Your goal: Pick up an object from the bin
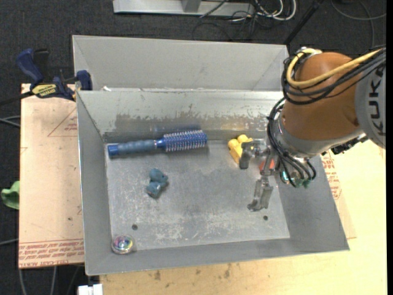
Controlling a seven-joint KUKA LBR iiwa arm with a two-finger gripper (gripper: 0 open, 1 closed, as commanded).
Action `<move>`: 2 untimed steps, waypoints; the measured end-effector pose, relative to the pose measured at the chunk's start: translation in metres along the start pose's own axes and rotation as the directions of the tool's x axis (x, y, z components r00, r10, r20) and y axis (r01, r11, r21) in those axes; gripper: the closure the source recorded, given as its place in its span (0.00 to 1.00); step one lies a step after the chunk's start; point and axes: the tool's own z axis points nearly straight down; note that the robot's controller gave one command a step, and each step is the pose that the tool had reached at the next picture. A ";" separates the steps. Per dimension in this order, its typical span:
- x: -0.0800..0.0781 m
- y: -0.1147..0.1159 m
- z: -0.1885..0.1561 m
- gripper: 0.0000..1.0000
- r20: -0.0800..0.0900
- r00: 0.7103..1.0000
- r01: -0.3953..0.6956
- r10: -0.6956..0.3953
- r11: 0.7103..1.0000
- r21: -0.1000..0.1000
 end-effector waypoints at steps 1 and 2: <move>0.017 -0.014 -0.018 0.00 0.007 1.000 -0.020 0.020 1.000 0.000; -0.127 -0.048 0.025 0.00 0.012 0.989 0.149 -0.149 0.989 0.003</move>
Offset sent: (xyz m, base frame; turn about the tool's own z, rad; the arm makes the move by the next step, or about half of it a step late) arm -0.0169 -0.0141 0.0172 0.0182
